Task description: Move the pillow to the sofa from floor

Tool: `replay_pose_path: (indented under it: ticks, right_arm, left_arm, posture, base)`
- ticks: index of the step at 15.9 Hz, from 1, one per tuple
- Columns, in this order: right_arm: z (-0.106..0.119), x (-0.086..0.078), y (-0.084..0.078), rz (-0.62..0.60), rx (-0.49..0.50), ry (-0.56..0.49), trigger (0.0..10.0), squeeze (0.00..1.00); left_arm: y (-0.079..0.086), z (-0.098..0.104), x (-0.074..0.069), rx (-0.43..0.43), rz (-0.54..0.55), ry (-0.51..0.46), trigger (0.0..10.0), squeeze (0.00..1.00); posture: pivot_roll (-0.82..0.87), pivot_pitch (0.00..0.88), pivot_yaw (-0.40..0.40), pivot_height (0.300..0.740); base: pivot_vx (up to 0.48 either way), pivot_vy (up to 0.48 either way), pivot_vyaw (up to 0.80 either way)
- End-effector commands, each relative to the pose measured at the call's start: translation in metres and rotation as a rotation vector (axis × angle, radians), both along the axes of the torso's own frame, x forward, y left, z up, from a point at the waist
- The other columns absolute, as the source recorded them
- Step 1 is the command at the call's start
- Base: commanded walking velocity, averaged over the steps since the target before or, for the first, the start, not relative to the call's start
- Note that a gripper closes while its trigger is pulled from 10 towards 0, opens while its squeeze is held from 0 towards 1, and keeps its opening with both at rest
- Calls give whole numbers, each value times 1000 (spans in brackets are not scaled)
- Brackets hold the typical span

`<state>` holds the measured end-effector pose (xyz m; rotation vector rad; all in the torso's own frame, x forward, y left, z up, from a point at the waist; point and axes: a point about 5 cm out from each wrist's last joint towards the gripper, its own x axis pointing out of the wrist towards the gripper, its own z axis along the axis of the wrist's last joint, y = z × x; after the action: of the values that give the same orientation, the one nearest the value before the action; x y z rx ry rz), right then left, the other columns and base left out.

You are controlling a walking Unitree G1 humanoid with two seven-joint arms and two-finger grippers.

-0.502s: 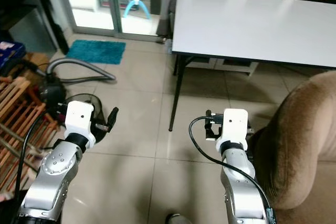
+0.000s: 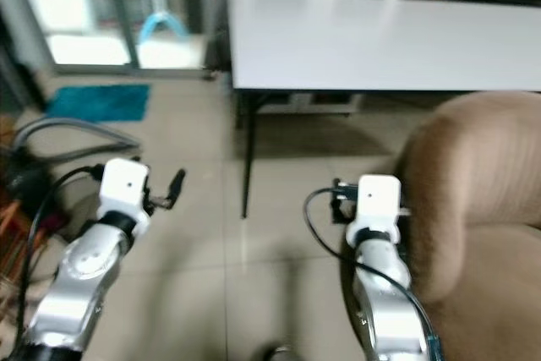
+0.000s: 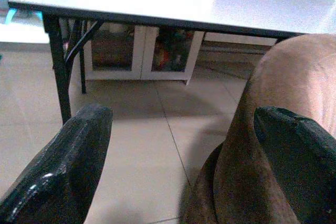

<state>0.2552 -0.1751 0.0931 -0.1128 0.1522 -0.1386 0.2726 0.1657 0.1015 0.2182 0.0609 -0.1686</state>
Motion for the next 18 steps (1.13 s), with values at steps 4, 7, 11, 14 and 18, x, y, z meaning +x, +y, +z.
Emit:
replay_pose_path:
  ticks: [4, 7, 11, 14, 18]
  right_arm:
    - [0, -2, -7, -33, 3, 7, 10000, 0]
    - [0, -3, -8, -44, 2, 7, 10000, 0]
    - [1, -3, -10, -55, -16, 11, 10000, 0]
    - [2, -2, -9, -38, -34, 14, 10000, 0]
    - [3, -2, -7, -22, -48, 29, 10000, 0]
  left_arm:
    - [-5, 1, 3, 0, -19, -8, 10000, 0]
    - [-6, 3, 7, -8, -27, -15, 10000, 0]
    - [-12, 8, 9, -42, -44, -43, 10000, 0]
    - [-9, 6, 7, -47, -14, -40, 10000, 0]
    - [-5, 5, 5, -43, 3, -53, 10000, 0]
  posture:
    - [-50, 6, 20, 740]
    - [-56, 7, 33, 740]
    - [-60, 8, 33, 740]
    - [-58, 10, 19, 740]
    - [-57, 13, 6, 740]
  base:
    - [0, 0, -764]
    - [0, 0, -771]
    - [0, 0, -775]
    - [0, 0, -775]
    - [0, 0, -775]
